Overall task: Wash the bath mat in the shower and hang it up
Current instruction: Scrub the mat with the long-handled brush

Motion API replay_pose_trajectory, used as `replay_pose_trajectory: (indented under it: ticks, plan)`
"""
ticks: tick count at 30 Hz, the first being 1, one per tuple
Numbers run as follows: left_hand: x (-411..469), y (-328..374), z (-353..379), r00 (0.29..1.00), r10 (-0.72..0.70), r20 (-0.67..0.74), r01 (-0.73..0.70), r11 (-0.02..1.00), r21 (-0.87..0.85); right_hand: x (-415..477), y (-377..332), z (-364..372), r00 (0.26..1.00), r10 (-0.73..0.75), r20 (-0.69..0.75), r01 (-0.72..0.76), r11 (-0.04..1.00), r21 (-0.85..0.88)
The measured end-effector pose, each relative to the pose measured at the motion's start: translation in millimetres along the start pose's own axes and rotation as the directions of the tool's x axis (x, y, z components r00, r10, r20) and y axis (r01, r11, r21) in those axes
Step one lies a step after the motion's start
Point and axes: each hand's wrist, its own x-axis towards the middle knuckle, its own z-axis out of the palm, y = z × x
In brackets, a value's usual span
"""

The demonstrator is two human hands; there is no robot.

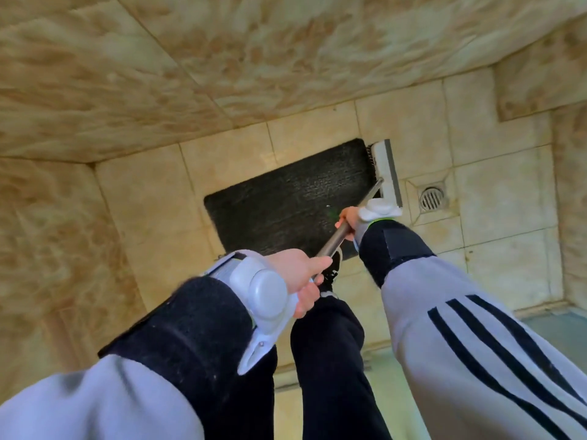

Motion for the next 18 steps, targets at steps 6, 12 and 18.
replay_pose_trajectory:
  ticks: [6, 12, 18]
  plan:
    - [3, -30, -47, 0.998, -0.036, 0.05, 0.041, 0.993, -0.106, 6, 10, 55, 0.999, 0.041, -0.007, -0.042, 0.986, -0.164]
    - [-59, -98, -114, 0.997, -0.055, -0.056, 0.044, 0.983, -0.177, -51, 45, 172, 0.983, 0.07, 0.171, -0.029, 0.972, -0.233]
    - [-93, -115, -131, 0.995, -0.061, -0.075, 0.048, 0.986, -0.157, -89, 55, 202, 0.975, 0.04, 0.22, 0.009, 0.976, -0.217]
